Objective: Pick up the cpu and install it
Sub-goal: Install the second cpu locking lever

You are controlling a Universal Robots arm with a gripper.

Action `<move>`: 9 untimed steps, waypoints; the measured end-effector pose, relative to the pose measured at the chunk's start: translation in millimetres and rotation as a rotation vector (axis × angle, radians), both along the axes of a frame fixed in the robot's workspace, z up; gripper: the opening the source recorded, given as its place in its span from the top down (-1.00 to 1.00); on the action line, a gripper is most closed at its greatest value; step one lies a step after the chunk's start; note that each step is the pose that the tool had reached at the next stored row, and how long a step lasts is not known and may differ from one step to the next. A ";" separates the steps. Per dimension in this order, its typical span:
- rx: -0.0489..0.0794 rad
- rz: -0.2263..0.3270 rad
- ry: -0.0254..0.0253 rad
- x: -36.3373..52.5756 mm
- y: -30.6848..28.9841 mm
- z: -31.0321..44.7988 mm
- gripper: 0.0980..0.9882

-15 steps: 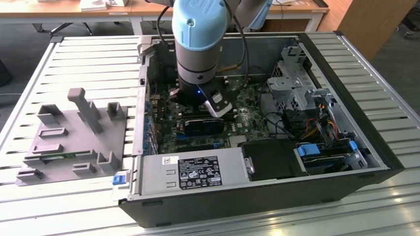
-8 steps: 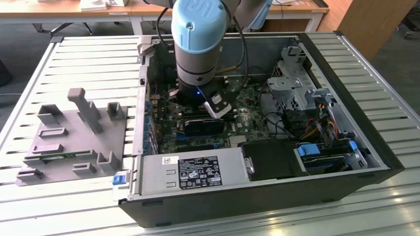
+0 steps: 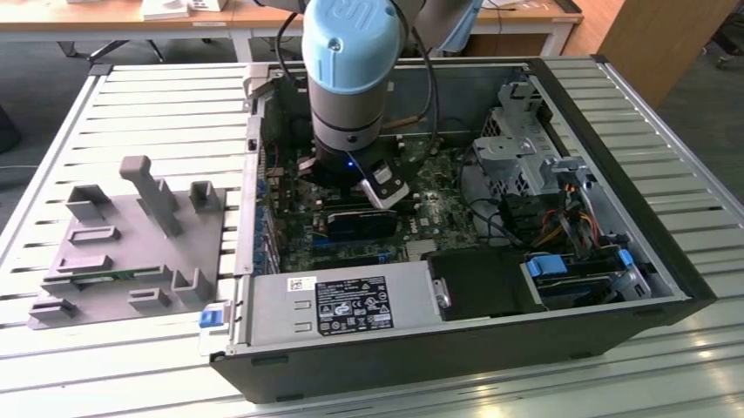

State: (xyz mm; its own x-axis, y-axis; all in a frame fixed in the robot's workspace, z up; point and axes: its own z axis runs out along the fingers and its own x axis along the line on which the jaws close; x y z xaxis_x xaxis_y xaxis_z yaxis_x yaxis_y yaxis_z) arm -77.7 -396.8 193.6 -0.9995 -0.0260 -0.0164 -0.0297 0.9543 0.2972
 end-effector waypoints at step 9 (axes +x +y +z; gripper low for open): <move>0.002 0.000 0.0005 0.0 -0.1 20.4 0.98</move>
